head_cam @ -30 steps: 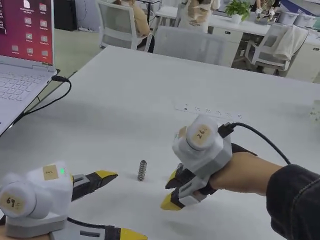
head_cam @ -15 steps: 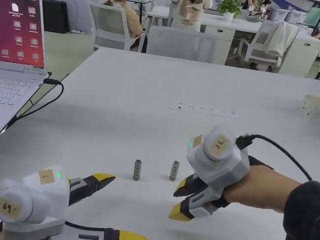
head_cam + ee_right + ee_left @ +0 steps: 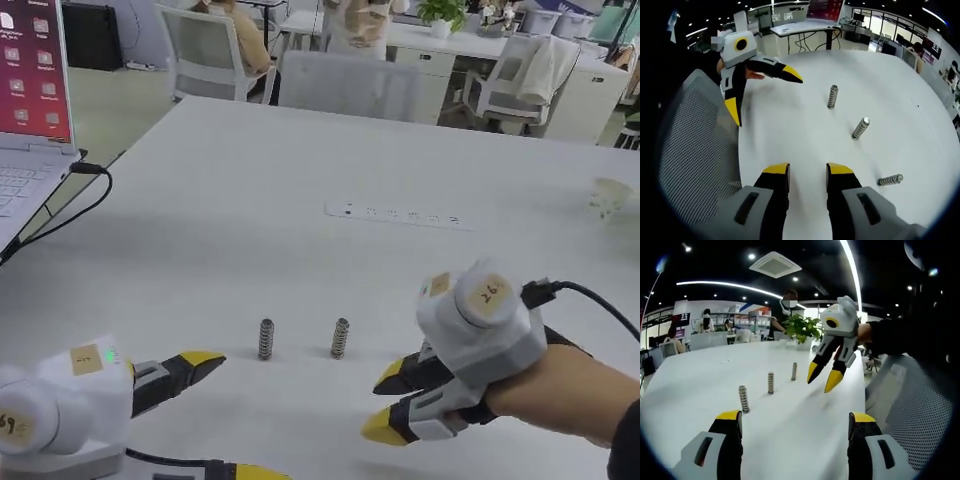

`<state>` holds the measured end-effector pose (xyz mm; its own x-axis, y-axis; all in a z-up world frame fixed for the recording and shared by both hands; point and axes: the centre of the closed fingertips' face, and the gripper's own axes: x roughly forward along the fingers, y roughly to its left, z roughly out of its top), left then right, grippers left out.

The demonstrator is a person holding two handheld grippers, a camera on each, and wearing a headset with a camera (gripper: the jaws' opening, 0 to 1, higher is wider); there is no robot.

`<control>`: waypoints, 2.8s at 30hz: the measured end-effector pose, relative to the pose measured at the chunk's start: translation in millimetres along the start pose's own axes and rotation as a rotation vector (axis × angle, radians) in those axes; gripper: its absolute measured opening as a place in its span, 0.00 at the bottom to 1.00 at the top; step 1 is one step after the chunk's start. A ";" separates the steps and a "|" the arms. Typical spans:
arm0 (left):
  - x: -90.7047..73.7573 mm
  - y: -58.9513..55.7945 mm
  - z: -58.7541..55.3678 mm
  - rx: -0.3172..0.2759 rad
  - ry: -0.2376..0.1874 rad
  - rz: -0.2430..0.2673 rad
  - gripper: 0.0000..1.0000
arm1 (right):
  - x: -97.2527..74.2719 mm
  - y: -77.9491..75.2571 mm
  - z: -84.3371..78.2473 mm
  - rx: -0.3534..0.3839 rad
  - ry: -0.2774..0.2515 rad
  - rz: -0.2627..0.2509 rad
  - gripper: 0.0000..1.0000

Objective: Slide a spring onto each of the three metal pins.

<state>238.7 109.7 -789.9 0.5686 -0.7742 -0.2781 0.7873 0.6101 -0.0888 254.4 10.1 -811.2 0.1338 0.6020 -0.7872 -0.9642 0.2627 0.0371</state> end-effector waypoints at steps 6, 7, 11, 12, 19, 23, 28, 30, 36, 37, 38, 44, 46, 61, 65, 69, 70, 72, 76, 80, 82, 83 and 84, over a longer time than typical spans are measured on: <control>0.6 -0.8 0.5 0.000 0.003 -0.004 0.85 | -9.7 -3.0 -9.7 0.044 -0.031 -0.024 0.28; 0.8 -0.9 0.9 0.001 0.003 -0.003 0.85 | -12.2 -4.0 -12.5 0.052 -0.035 -0.030 0.28; 1.0 -1.4 0.2 0.000 0.006 -0.004 0.85 | -20.4 -8.2 -18.4 0.091 -0.065 -0.048 0.28; 1.1 -1.6 0.1 -0.001 0.007 -0.005 0.85 | -23.1 -10.3 -20.8 0.097 -0.071 -0.057 0.29; 2.2 -1.2 2.0 0.002 0.010 -0.007 0.86 | -38.6 -21.8 -32.3 0.152 -0.126 -0.102 0.30; 1.9 -1.0 1.8 -0.001 0.012 -0.006 0.86 | -45.9 -25.8 -42.0 0.172 -0.140 -0.121 0.31; 2.0 -0.7 1.7 -0.005 0.015 -0.006 0.86 | -56.2 -30.7 -48.8 0.173 -0.179 -0.142 0.33; 2.4 -1.1 1.9 -0.007 0.016 -0.007 0.86 | -58.8 -32.1 -52.3 0.174 -0.183 -0.152 0.33; 2.9 -2.0 1.8 -0.010 0.019 -0.006 0.87 | -65.9 -38.0 -53.7 0.159 -0.243 -0.199 0.40; 2.9 -1.9 1.5 -0.012 0.020 -0.006 0.87 | -67.5 -38.2 -53.8 0.161 -0.255 -0.198 0.41; 2.9 -1.7 1.7 -0.013 0.018 -0.004 0.87 | -68.8 -39.2 -54.3 0.162 -0.265 -0.200 0.41; 2.1 -0.7 1.4 -0.020 0.016 0.003 0.87 | -69.7 -42.3 -61.0 0.181 -0.291 -0.215 0.52; 1.9 0.2 1.4 -0.023 0.014 0.006 0.87 | -70.0 -43.0 -60.0 0.190 -0.317 -0.219 0.57; 3.1 4.1 1.4 -0.036 0.002 0.021 0.88 | -68.8 -53.6 -58.8 0.277 -0.400 -0.262 0.99; 3.3 4.7 1.9 -0.038 0.000 0.025 0.88 | -67.6 -52.3 -57.8 0.279 -0.403 -0.258 0.99; 2.8 4.4 2.0 -0.039 -0.001 0.029 0.88 | -67.3 -51.6 -58.3 0.279 -0.401 -0.256 0.99; 2.5 4.5 2.0 -0.039 -0.001 0.030 0.88 | -67.2 -51.7 -58.4 0.281 -0.402 -0.256 0.99; 2.2 5.1 2.4 -0.040 -0.003 0.033 0.88 | -66.9 -51.7 -58.9 0.284 -0.401 -0.255 0.99; 1.4 6.9 3.1 -0.042 -0.006 0.041 0.88 | -65.4 -50.7 -60.0 0.286 -0.394 -0.249 0.99; 0.2 7.5 2.7 -0.043 -0.004 0.048 0.88 | -64.8 -49.9 -59.5 0.288 -0.392 -0.248 0.99; -0.5 7.9 2.7 -0.044 -0.005 0.051 0.88 | -64.5 -49.7 -60.3 0.291 -0.388 -0.248 0.99; -0.6 8.0 2.8 -0.045 -0.005 0.052 0.88 | -64.5 -49.8 -60.4 0.290 -0.387 -0.249 0.99; -0.9 8.4 3.0 -0.044 -0.005 0.054 0.88 | -64.4 -49.7 -60.4 0.290 -0.388 -0.248 0.99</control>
<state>245.4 115.1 -787.5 0.6108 -0.7410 -0.2789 0.7447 0.6573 -0.1156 279.9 -87.2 -799.5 0.4769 0.7151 -0.5110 -0.7976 0.5964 0.0903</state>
